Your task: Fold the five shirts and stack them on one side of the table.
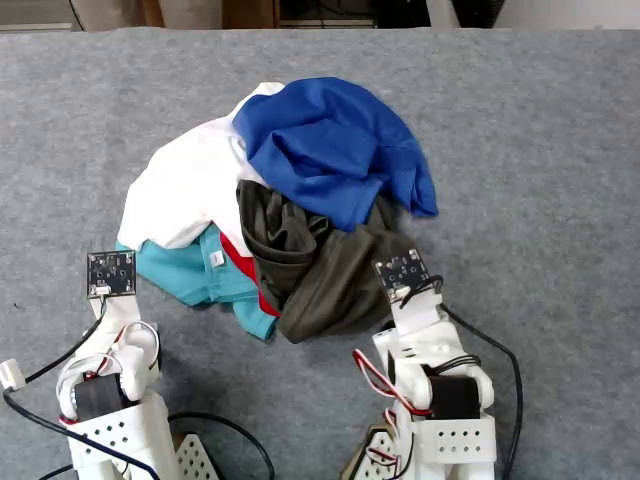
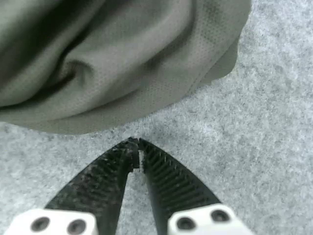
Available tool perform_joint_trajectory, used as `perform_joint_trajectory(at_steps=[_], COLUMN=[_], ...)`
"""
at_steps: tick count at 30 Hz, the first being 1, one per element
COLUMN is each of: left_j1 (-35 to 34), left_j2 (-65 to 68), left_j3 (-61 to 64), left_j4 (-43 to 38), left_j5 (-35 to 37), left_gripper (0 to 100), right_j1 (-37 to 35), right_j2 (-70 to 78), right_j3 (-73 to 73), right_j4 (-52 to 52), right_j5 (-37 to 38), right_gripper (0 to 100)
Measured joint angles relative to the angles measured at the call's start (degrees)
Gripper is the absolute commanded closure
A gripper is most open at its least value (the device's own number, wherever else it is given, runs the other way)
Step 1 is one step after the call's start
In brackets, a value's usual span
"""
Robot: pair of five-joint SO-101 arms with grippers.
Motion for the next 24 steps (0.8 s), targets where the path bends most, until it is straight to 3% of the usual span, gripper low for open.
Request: perform_joint_trajectory(at_steps=[17, 24], left_j1=[0.00, 0.00], left_j2=[0.00, 0.00], left_j3=[-0.88, -18.73], left_j4=[-1.41, -9.23], left_j5=[0.00, 0.00], left_gripper=[98, 98], right_j1=[0.00, 0.00], right_j2=[0.00, 0.00], right_j3=[0.00, 0.00], right_j4=[0.00, 0.00], right_j5=[0.00, 0.00], right_gripper=[99.4, 99.4])
